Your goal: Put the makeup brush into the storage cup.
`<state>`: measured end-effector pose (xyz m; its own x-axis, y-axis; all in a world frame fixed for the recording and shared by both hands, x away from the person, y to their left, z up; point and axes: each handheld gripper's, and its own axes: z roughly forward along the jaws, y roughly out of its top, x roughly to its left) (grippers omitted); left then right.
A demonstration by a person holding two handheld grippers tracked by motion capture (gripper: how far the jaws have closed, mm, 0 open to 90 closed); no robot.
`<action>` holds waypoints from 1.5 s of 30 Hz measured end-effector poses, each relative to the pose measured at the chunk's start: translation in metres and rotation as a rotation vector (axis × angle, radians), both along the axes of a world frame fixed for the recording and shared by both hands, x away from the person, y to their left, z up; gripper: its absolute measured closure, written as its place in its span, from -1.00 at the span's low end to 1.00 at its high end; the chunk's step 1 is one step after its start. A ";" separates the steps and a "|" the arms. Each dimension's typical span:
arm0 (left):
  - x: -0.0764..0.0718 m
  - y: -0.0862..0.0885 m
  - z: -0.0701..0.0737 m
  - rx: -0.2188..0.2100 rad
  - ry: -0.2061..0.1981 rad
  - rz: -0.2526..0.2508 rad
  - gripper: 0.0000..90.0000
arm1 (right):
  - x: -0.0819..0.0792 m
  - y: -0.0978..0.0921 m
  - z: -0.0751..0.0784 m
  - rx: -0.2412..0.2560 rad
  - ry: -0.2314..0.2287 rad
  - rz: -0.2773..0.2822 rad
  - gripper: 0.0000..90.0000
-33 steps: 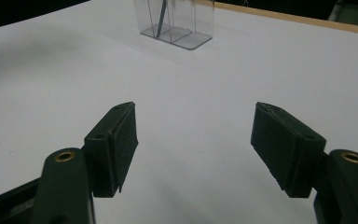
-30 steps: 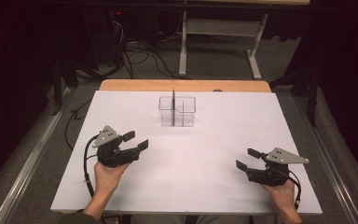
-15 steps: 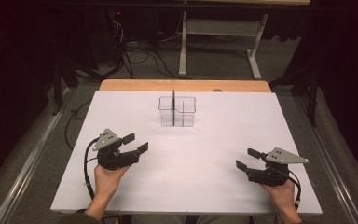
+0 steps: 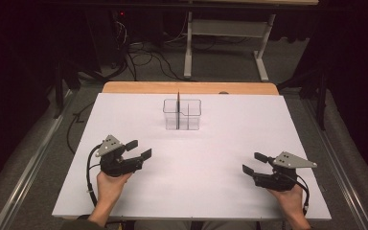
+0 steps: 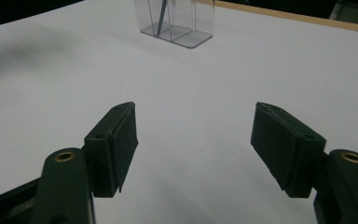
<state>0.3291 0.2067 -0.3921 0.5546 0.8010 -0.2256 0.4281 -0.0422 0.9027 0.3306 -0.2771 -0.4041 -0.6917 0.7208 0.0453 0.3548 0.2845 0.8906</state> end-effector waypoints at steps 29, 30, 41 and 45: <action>0.008 -0.013 -0.017 0.042 0.068 -0.052 -0.31 | 0.001 0.004 -0.002 -0.021 0.010 0.021 -0.26; 0.008 -0.013 -0.017 0.040 0.068 -0.052 -0.31 | 0.001 0.004 -0.002 -0.020 0.010 0.021 -0.26; 0.008 -0.011 -0.016 0.032 0.067 -0.041 -0.31 | 0.002 0.004 -0.002 -0.021 0.009 0.021 -0.26; 0.009 -0.010 -0.016 0.021 0.063 -0.036 -0.31 | 0.001 0.004 -0.002 -0.022 0.009 0.022 -0.26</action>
